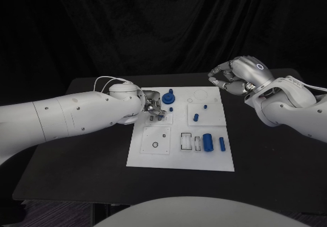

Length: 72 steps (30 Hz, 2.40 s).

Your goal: Assemble the parts on the task board

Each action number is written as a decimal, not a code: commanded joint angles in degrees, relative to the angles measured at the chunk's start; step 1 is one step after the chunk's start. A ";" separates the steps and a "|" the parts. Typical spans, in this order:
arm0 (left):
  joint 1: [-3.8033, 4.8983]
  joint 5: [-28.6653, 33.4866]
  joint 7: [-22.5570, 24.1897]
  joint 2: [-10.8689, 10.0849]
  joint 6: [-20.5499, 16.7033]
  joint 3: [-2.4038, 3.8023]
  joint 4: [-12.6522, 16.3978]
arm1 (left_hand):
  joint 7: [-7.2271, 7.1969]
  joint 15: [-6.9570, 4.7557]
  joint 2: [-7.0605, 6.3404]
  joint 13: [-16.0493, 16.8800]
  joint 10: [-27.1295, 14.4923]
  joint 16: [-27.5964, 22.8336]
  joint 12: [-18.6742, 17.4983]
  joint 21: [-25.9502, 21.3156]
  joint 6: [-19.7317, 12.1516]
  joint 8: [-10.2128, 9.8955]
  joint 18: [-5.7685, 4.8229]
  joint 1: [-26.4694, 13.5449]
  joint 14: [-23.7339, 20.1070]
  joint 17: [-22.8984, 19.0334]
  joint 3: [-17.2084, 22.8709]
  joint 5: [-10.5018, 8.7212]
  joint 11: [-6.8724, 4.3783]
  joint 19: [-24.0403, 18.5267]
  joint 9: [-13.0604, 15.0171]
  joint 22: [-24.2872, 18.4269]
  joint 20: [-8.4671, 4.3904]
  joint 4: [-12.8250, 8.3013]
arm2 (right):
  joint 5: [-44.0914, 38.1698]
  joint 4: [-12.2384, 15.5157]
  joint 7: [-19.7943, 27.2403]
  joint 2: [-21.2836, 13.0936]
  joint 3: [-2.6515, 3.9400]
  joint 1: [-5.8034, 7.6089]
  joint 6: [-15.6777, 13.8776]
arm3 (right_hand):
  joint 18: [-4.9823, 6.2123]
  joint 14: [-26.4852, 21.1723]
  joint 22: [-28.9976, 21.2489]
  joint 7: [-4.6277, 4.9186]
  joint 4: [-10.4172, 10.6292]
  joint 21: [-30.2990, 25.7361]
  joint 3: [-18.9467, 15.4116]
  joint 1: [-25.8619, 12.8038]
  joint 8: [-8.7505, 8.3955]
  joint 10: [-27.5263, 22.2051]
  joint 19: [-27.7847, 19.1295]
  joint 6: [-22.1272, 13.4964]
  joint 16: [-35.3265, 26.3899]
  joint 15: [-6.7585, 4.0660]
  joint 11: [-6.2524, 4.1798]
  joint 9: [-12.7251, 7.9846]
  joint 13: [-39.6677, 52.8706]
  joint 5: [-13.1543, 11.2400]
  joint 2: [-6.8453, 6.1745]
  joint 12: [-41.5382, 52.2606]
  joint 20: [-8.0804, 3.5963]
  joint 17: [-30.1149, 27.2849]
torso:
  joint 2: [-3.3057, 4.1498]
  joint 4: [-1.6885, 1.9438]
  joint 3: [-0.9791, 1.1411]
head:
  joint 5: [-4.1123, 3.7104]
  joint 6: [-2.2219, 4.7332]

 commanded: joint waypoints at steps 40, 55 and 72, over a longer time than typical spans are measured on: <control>-3.34 0.08 0.29 -3.25 -5.56 0.05 1.88 | 0.02 -0.39 -0.79 14.94 5.97 0.37 0.20 -0.56 0.54 -1.44 -0.66 -2.25 6.06 15.08 3.34 -2.38 -0.36 -0.25 1.28 7.19 -0.41 0.70 | -0.33 -0.16 -4.52 -0.20 0.04 -0.65 0.68 | -0.04 5.31 12.13 0.26 -0.61 -0.88 1.05 1.34 -0.12 6.07 2.13 0.46 -0.60 0.55 0.68 -0.09 15.09 0.44 0.35 0.15 0.46 12.72 | 0.04 -0.14 0.07 | 1.39 -0.01; -3.71 0.08 1.05 -2.97 -8.49 0.05 1.35 | 0.02 -0.40 -0.52 14.94 5.97 0.37 0.20 -0.61 0.68 -1.63 -0.66 -2.60 6.06 15.08 4.00 -2.64 -0.36 -0.25 1.56 7.22 -0.42 0.97 | -0.33 -0.23 -5.08 -0.19 0.04 -0.71 1.42 | 0.01 5.29 12.06 0.31 -0.66 -1.09 1.13 1.39 -0.16 6.07 2.04 0.40 -0.66 0.58 0.72 -0.11 15.09 0.44 0.38 0.15 0.48 12.67 | -0.01 -0.17 0.06 | 1.16 -0.01; -4.80 0.08 1.45 -2.91 -10.17 0.05 1.12 | 0.07 -0.40 -0.38 14.94 5.97 0.37 0.20 -0.61 0.69 -1.73 -0.68 -2.82 6.06 15.08 4.28 -2.74 -0.35 -0.21 1.71 7.28 -0.43 1.17 | -0.33 -0.47 -5.74 -0.09 0.04 -0.72 2.12 | 0.04 5.28 12.01 0.34 -0.69 -1.24 1.19 1.42 -0.18 6.07 1.99 0.38 -0.72 0.60 0.75 -0.12 15.09 0.43 0.40 0.15 0.49 12.61 | 0.00 -0.19 0.11 | 1.10 -0.01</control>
